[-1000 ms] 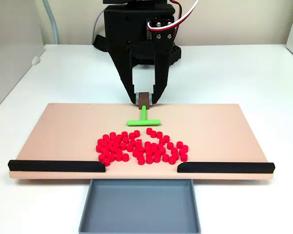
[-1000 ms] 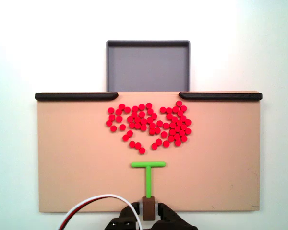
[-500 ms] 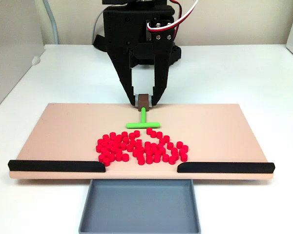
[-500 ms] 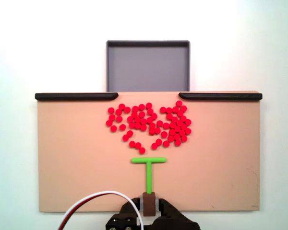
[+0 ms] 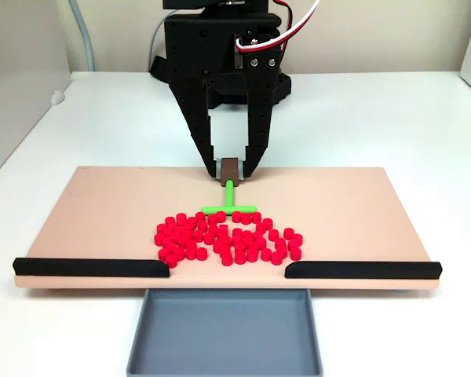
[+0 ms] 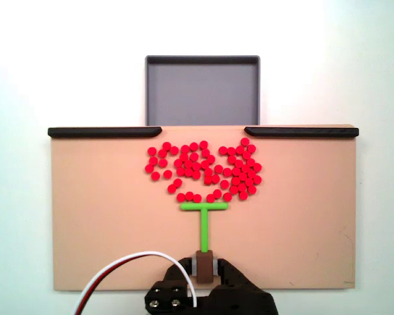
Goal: Gather the bottom side granules
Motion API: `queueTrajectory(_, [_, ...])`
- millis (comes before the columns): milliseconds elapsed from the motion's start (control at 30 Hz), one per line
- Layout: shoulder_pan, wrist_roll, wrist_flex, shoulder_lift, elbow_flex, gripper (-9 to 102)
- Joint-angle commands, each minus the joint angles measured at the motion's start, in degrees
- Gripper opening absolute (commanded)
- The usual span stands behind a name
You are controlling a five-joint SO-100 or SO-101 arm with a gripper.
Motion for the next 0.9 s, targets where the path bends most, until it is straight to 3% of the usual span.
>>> queueTrajectory(0, [-0.3,0.4,-0.4,-1.9,-1.1,0])
queueTrajectory(867, [-0.4,1.2,-0.3,-8.4,-8.3,0])
